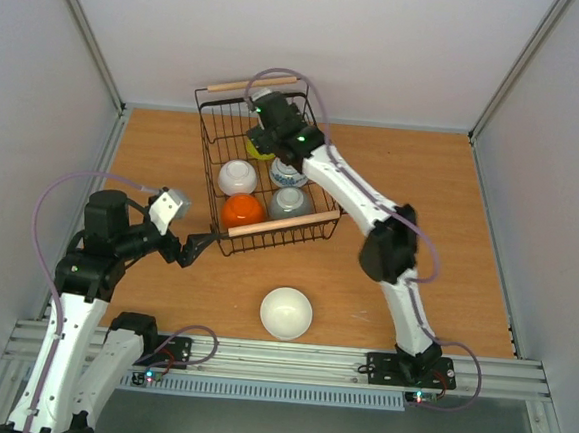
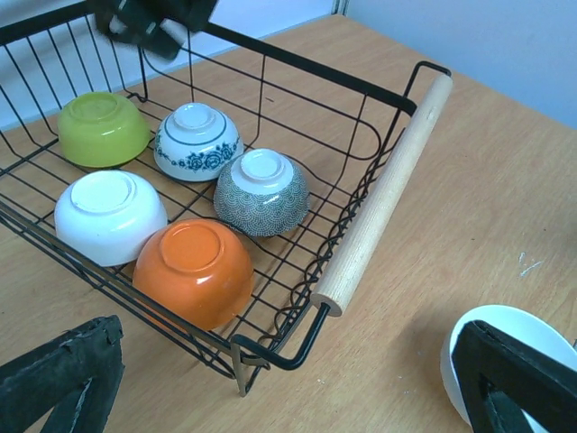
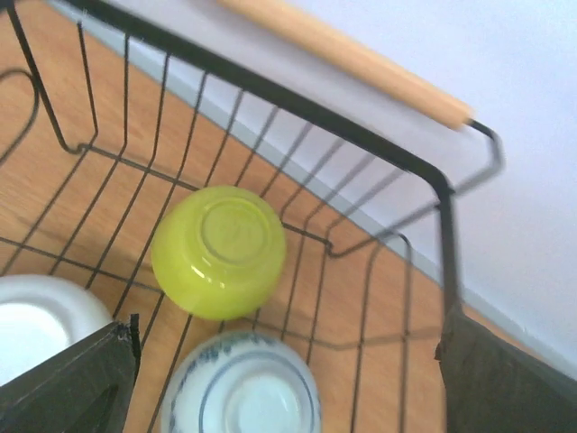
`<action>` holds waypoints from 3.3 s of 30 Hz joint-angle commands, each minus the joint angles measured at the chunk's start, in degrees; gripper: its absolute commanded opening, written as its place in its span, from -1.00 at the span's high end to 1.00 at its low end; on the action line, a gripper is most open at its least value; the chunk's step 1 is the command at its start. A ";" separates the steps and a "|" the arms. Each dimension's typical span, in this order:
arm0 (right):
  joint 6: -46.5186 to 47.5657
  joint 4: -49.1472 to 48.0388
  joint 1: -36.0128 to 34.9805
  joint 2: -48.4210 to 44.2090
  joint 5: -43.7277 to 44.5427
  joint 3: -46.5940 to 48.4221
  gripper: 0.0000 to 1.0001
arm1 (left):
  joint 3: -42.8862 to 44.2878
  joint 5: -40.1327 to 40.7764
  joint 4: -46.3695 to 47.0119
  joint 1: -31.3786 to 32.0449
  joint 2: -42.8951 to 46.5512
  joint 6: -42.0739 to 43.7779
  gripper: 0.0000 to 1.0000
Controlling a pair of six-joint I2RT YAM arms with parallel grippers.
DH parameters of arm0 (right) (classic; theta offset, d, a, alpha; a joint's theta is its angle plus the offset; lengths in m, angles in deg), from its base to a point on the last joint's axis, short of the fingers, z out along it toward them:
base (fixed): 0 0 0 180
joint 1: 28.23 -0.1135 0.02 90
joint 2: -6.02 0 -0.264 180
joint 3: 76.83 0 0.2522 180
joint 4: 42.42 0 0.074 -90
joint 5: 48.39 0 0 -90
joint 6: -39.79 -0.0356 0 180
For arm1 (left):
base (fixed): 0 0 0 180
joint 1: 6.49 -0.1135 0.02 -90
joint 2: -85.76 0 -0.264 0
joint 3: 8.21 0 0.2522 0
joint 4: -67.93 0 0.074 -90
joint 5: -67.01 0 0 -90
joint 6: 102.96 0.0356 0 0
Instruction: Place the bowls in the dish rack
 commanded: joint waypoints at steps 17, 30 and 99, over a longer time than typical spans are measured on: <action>-40.52 9.13 -17.10 -71.34 -8.87 -76.41 -0.21 | 0.31 -4.64 -0.50 -0.09 -2.84 1.73 -0.99; -55.45 6.00 -28.86 -69.21 -11.18 -91.18 -0.25 | 0.89 -4.92 -1.43 -0.10 -2.86 1.64 -0.98; -29.28 11.45 -31.76 -41.59 -1.56 -39.39 0.97 | 6.71 -15.68 -16.14 -0.01 -10.87 11.55 0.99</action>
